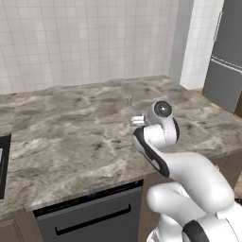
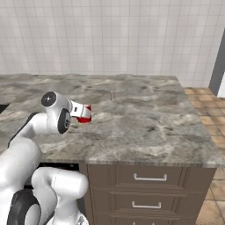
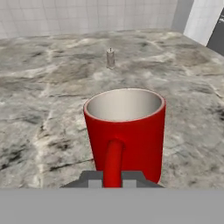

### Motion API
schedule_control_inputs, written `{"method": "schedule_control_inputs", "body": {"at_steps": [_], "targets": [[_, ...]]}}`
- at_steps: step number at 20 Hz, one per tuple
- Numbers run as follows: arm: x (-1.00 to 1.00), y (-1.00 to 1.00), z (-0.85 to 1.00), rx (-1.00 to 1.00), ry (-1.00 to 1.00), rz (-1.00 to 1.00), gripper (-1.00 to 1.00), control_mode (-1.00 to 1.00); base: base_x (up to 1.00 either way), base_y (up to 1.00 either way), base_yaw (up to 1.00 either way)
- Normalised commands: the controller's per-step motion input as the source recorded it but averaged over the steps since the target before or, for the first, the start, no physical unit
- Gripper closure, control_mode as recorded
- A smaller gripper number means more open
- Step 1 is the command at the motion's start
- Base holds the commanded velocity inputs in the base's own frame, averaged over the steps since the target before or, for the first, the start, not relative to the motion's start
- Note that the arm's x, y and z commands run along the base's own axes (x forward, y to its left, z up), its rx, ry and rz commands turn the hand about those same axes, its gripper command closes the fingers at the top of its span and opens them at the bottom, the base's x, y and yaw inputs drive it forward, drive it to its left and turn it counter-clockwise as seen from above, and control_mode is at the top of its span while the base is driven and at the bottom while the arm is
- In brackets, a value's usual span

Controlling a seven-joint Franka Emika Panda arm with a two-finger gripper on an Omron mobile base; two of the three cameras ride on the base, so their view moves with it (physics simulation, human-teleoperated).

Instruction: Open the cabinet directly in front. Then move the beer and the mug to the dining counter with the candle on it.

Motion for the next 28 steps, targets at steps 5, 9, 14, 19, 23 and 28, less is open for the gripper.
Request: {"method": "schedule_control_inputs", "body": {"at_steps": [5,9,14,19,23,28], "targets": [[0.99,-0.05,-0.1,0.0,0.0,0.0,1.0,-1.0,0.0,0.0,0.0],[0.84,0.0,-0.22,0.0,0.0,0.0,1.0,-1.0,0.0,0.0,0.0],[0.31,0.0,-0.34,0.0,-0.04,0.0,1.0,-1.0,0.0,0.0,0.0],[0.05,0.0,-0.35,0.0,-0.14,0.0,1.0,-1.0,0.0,0.0,0.0],[0.15,-0.09,-0.08,0.0,-0.08,0.0,1.0,-1.0,0.0,0.0,0.0],[0.52,-0.2,0.0,0.01,0.0,0.0,1.0,-1.0,0.0,0.0,0.0]]}}
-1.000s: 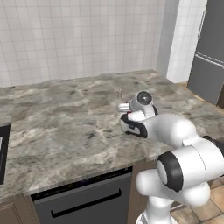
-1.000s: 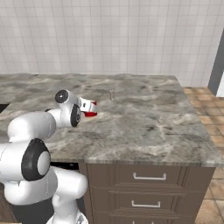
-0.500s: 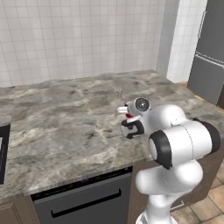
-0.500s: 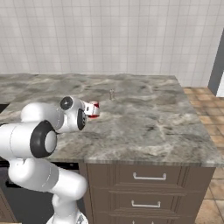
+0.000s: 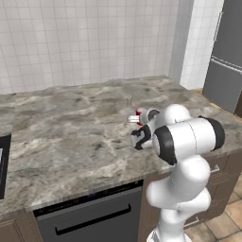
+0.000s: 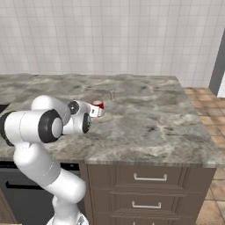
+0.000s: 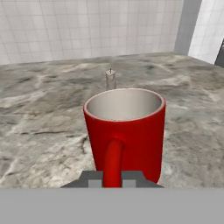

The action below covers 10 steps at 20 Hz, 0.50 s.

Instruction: Open the cabinet directly in front. Then move the beer and the mug to the dining counter with the candle on it.

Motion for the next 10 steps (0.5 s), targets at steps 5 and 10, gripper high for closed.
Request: {"method": "schedule_control_inputs", "body": {"at_steps": [5,10], "targets": [[0.46,-0.1,0.0,0.02,0.03,0.0,-1.0,-1.0,0.0,0.0,0.0],[0.0,0.0,0.0,0.0,0.0,0.0,-1.0,-1.0,0.0,0.0,0.0]]}}
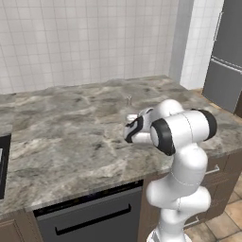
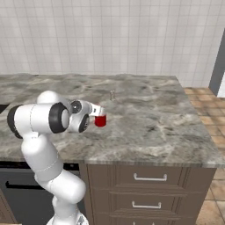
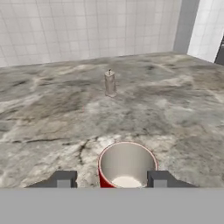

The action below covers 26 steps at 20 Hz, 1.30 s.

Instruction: Open the cabinet directly in front. Then move the beer and the mug to the dining counter with the candle on it.

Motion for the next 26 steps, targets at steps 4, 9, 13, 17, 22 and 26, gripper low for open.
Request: {"method": "schedule_control_inputs", "body": {"at_steps": [4,9,13,17,22,26], "targets": [[-0.02,0.0,0.51,0.02,-0.04,0.0,-1.0,-1.0,0.0,0.0,0.0],[-0.37,0.0,1.0,0.11,0.01,0.0,-1.0,-1.0,0.0,0.0,0.0],[-0.74,0.0,1.0,0.14,0.09,0.0,-1.0,-1.0,0.0,0.0,0.0],[-1.0,0.0,1.0,0.18,0.32,0.0,-1.0,-1.0,0.0,0.0,0.0],[-1.0,-0.01,0.83,0.08,0.19,0.0,-1.0,-1.0,0.0,0.0,0.0],[-1.0,0.0,0.29,0.0,-0.02,0.0,-1.0,-1.0,0.0,0.0,0.0]]}}
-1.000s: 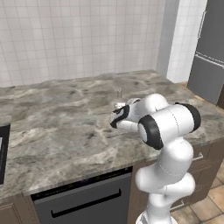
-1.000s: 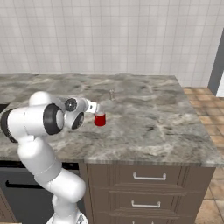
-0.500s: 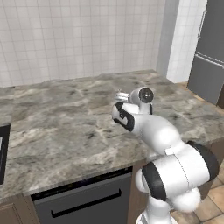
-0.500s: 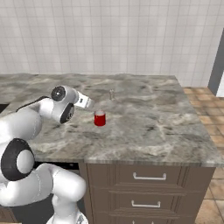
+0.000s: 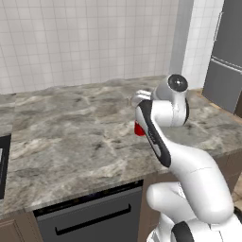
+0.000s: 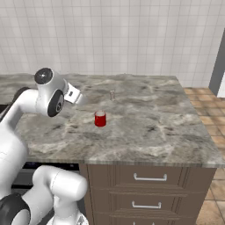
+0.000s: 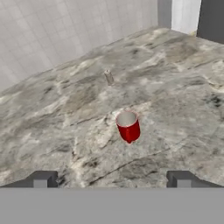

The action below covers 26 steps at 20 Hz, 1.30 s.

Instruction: Open the cabinet directly in front. Then move the beer and the mug to the dining counter with the candle on it.

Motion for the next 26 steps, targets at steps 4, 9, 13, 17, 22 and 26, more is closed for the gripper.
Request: {"method": "schedule_control_inputs", "body": {"at_steps": [4,9,13,17,22,26], "targets": [[-1.0,0.0,0.48,0.0,-0.23,0.0,-1.0,-1.0,0.0,0.0,0.0],[-1.0,0.0,0.42,0.0,-0.33,0.0,-1.0,-1.0,0.0,0.0,0.0],[-1.0,0.0,0.45,-0.04,-0.61,0.0,-1.0,-1.0,0.0,0.0,0.0],[-0.68,0.01,0.35,-0.04,-0.51,0.0,-1.0,-1.0,0.0,0.0,0.0],[-0.12,0.0,0.0,0.0,0.0,0.0,-1.0,1.0,-0.2,0.0,0.0],[0.0,0.0,0.0,0.0,0.0,0.0,-1.0,1.0,-1.0,0.0,0.34]]}}
